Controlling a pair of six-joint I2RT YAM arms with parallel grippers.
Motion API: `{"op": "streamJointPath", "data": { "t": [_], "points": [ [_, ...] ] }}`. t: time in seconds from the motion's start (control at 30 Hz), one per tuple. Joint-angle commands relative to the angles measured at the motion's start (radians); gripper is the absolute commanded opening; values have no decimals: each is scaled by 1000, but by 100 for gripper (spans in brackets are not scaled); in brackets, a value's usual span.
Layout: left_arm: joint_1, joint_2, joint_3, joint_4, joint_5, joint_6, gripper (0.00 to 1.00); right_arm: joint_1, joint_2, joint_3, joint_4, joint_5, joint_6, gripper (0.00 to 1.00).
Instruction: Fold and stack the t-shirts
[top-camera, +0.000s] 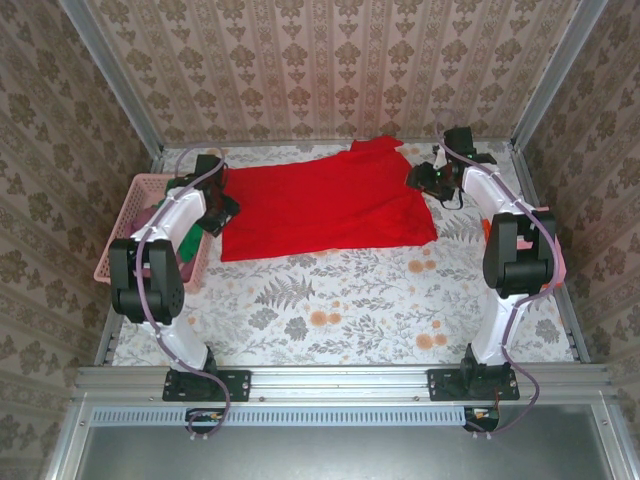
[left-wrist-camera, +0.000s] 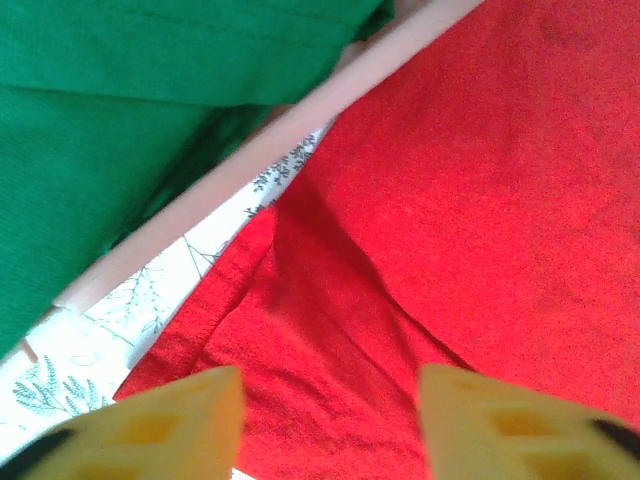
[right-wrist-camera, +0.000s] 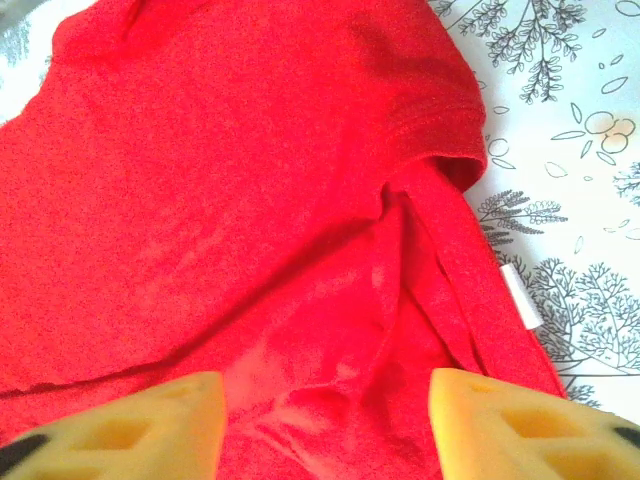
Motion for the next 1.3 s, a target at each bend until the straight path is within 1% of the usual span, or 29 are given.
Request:
{"op": "streamJointPath", "data": {
  "t": [0.0,0.07,0.13,0.2,0.33,0.4,0.53,0.7,0.8,0.97,1.17,1.27],
  "points": [
    [-35,-31,22,19,-7,49,75,-8,-85,-83,79,24,-11,68],
    [-59,-63,10,27,-14,51,85,-15,-148,-169,128,64,-7,70],
    [-87,-89,2,31,-23,52,92,-20,-193,-241,146,76,-4,70],
    [-121,-110,-17,56,-21,52,95,-24,-212,-303,137,75,-3,69],
    [-182,-102,-94,179,9,38,96,-25,-200,-390,136,66,7,62],
    [-195,-65,-136,258,67,34,96,-24,-173,-403,122,60,2,56],
    [-198,14,-199,354,124,24,94,-26,-118,-403,89,72,-1,44],
    [-196,54,-277,420,136,13,93,-68,-127,-452,82,110,38,18],
    [-195,56,-312,431,142,8,93,-99,-173,-528,98,89,69,7],
    [-202,36,-372,420,153,9,93,-121,-266,-665,134,71,116,0],
    [-219,-49,-498,400,173,-16,93,-153,-409,-843,174,90,182,0],
    [-216,-93,-551,393,163,-17,93,-186,-467,-890,183,106,186,0]
  ]
}}
